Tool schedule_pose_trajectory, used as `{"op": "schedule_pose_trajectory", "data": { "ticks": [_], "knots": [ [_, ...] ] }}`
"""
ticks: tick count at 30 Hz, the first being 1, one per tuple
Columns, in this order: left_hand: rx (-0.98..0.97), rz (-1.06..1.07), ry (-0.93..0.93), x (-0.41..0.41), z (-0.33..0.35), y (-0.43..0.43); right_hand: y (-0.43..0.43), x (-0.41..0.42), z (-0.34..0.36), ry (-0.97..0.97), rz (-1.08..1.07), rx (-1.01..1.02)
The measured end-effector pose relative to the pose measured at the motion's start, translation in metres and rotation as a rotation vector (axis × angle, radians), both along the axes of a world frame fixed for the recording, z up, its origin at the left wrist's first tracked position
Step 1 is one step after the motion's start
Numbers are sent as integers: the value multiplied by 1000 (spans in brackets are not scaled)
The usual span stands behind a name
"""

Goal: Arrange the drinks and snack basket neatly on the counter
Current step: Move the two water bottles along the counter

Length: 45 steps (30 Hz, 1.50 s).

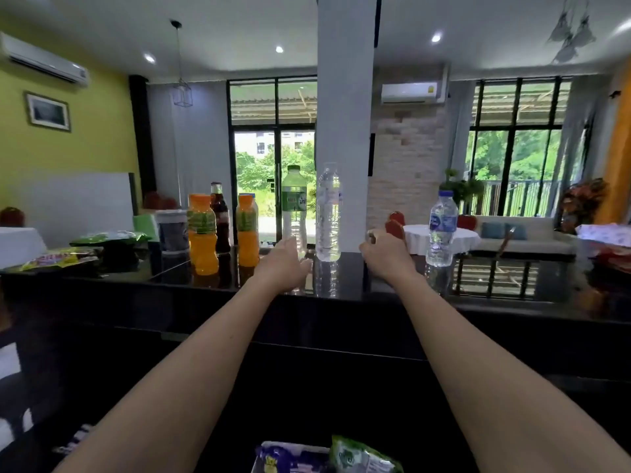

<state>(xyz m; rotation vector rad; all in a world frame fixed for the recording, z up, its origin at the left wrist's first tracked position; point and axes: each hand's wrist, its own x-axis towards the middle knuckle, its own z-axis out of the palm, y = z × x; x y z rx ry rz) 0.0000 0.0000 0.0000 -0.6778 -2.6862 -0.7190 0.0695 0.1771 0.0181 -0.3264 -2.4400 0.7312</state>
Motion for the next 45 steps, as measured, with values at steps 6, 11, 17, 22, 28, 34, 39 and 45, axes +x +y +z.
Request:
{"op": "schedule_pose_trajectory", "data": {
  "ticks": [6, 11, 17, 22, 28, 34, 39, 45],
  "knots": [
    [138, -16, -115, -49, 3, 16, 1, -56, -1, -32, 34, -125],
    [199, 18, -192, -97, -12, 32, 1, -106, -9, -48, 91, -355],
    [342, 76, -182, -142, -27, 46, 5, -151, -17, -16, 68, -276],
    [461, 103, -132, -174, -25, 54, 13, -173, -25, -3, 79, -238],
    [402, 141, -141, -188, -25, 57, 22, -187, -35, -63, 26, -119],
    [355, 135, -132, -188, -24, 53, 23, -190, -31, -65, 51, -175],
    [308, 126, -107, -175, -22, 52, 33, -179, -26, -90, 18, -122],
    [247, 40, -91, -148, -20, 64, 68, -140, -19, -136, -6, -155]
  ]
}}
